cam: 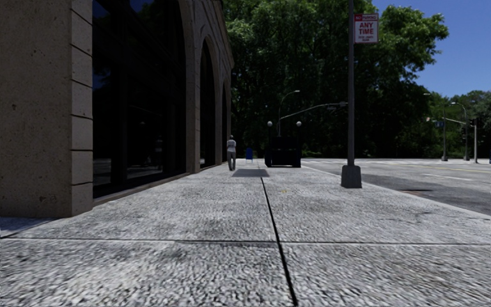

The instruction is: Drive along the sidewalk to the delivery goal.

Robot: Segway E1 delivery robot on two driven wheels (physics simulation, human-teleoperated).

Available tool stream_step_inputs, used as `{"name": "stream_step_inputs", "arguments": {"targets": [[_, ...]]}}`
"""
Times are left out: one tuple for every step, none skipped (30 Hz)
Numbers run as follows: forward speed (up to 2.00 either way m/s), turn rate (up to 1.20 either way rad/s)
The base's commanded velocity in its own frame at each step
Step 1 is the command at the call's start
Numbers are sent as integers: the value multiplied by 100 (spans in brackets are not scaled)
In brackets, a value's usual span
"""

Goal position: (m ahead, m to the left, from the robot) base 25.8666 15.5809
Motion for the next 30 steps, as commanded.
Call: {"name": "stream_step_inputs", "arguments": {"targets": [[200,0],[200,0],[200,0],[200,0],[200,0],[200,0],[200,0],[200,0],[200,0],[200,0],[200,0],[200,0],[200,0],[200,0],[200,0],[200,0],[200,0],[200,0],[200,0],[200,0],[200,0],[200,0],[200,0],[200,0],[200,0],[200,0],[200,0],[200,0],[200,0],[200,0]]}}
